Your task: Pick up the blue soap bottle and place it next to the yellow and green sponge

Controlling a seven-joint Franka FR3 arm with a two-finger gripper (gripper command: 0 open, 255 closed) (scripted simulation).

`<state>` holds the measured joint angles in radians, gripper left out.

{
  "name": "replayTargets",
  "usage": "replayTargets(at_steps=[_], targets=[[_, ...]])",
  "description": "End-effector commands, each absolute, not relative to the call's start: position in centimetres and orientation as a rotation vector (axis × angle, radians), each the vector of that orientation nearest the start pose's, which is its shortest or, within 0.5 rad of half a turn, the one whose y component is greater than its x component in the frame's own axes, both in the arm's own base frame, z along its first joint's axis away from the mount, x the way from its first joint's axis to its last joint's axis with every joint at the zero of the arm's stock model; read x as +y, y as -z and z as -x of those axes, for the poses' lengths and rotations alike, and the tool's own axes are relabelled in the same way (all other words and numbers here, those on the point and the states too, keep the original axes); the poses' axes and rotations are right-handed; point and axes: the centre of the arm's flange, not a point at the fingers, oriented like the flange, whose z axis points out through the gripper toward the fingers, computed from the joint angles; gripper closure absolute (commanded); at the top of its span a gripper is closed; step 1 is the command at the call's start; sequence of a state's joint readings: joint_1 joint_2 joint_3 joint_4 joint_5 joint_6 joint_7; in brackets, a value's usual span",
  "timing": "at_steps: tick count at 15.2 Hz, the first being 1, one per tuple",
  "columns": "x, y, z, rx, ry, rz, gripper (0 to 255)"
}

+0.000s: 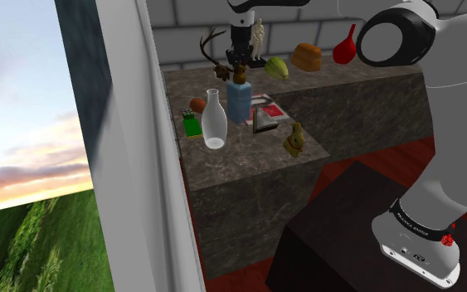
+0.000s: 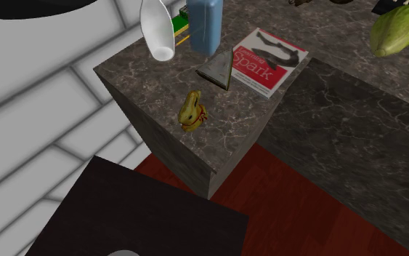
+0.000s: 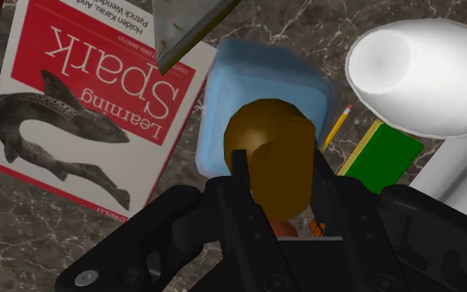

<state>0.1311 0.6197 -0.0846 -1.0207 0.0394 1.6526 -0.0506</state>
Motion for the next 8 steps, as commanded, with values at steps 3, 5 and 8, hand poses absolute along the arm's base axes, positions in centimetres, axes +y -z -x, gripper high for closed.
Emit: replayTargets(at_steps=[3, 5, 8], targets=[[5.7, -47.3, -72.7, -0.174, 0.024, 3.146, 255], [5.7, -46.2, -72.7, -0.174, 0.024, 3.146, 255], [5.7, -44.8, -72.7, -0.174, 0.024, 3.146, 255]])
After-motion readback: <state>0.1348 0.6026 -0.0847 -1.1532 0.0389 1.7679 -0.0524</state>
